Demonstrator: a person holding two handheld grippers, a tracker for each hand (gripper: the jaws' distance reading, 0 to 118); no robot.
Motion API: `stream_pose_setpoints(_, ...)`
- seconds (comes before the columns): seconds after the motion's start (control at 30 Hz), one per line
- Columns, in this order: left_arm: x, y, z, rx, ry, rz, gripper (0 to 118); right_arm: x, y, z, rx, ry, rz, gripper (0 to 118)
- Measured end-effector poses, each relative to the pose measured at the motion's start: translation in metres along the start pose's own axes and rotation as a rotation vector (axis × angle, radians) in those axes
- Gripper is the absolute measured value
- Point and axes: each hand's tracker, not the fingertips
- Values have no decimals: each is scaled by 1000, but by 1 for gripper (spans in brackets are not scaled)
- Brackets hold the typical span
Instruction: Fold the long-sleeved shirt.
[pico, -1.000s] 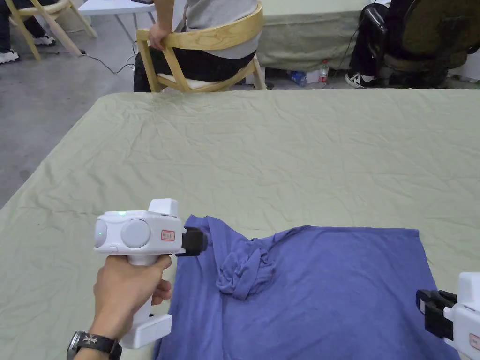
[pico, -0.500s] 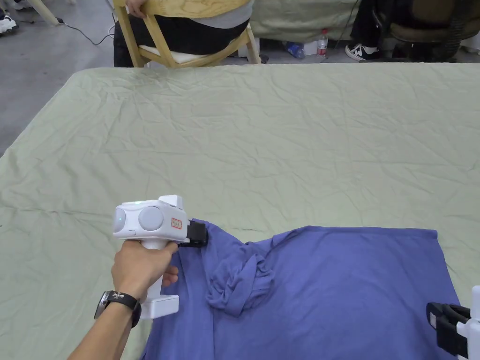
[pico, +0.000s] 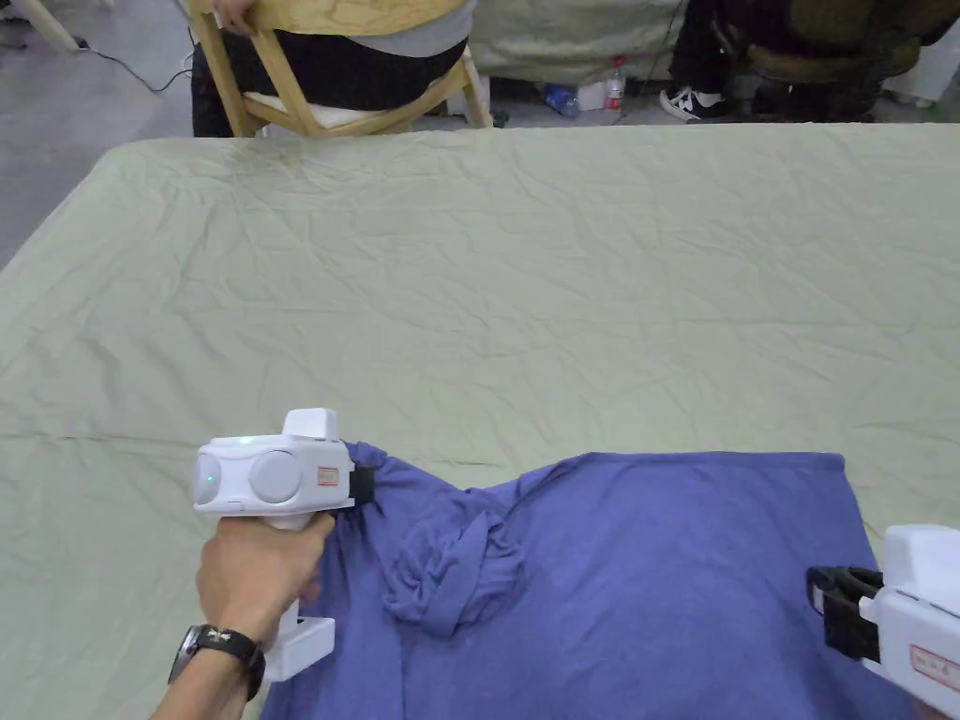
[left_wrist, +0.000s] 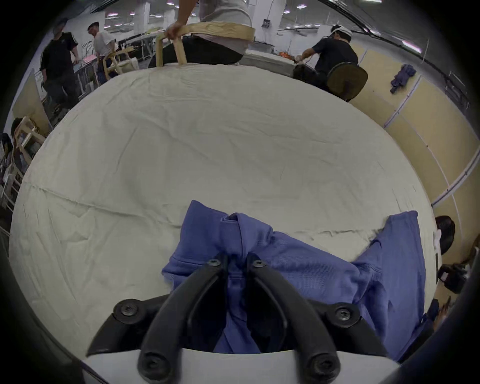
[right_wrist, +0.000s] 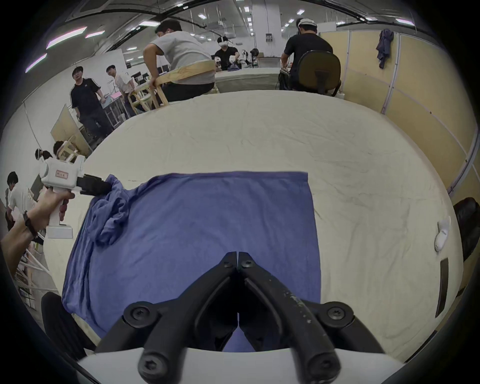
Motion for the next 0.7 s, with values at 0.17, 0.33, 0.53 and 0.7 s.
stream_pose_setpoints(0.17,-1,-3,-1,-6,-11,27,11,31,56,-27,1,-69,83,45)
stream_pose_setpoints(0.33,5,-2,-2,-14,14,10,11,68,101,-85,-63,-96,111,68)
stream_pose_setpoints(0.53,7,1,-2,-22,10,16,11,86,105,-159,-215,-90,73,66)
stream_pose_setpoints(0.7,7,2,-2,-20,8,19,11,81,95,-153,-153,-90,45,45)
